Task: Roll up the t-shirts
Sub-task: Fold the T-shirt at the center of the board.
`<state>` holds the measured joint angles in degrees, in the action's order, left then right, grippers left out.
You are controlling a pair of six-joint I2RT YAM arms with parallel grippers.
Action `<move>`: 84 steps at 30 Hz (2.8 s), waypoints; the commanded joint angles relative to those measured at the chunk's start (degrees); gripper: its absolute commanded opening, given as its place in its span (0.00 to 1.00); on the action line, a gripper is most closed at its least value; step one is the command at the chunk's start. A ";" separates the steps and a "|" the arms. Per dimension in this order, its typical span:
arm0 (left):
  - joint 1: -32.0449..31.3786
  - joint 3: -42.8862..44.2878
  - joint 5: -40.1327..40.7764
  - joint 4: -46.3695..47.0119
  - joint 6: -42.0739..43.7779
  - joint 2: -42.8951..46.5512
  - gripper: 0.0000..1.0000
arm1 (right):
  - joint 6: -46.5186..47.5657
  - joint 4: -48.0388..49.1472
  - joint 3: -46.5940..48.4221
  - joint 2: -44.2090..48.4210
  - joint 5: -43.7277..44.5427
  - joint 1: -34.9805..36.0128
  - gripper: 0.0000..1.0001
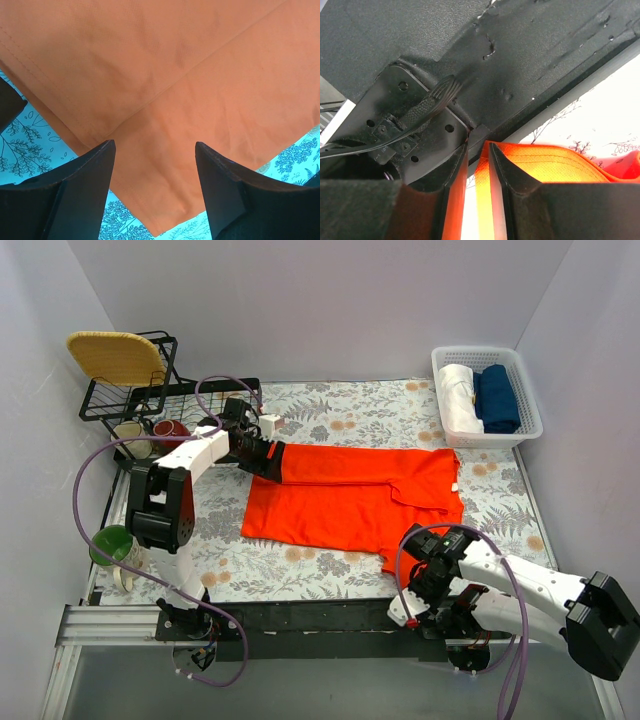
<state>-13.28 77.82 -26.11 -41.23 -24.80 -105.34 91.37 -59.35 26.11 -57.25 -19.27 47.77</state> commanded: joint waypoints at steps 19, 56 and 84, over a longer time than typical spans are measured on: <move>2.03 2.51 -3.69 0.10 1.07 -1.97 0.63 | -10.34 14.53 -1.15 8.12 12.06 0.31 0.31; 2.03 2.77 -5.88 0.37 -0.96 -3.38 0.63 | -19.47 11.11 -1.33 13.04 13.65 0.22 0.02; 2.03 0.32 -5.89 -0.34 -2.01 -2.42 0.64 | -7.71 -4.20 2.99 8.65 0.37 0.22 0.42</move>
<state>-11.68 79.18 -31.94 -41.87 -27.27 -109.30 77.67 -63.86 30.39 -48.73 -16.95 48.01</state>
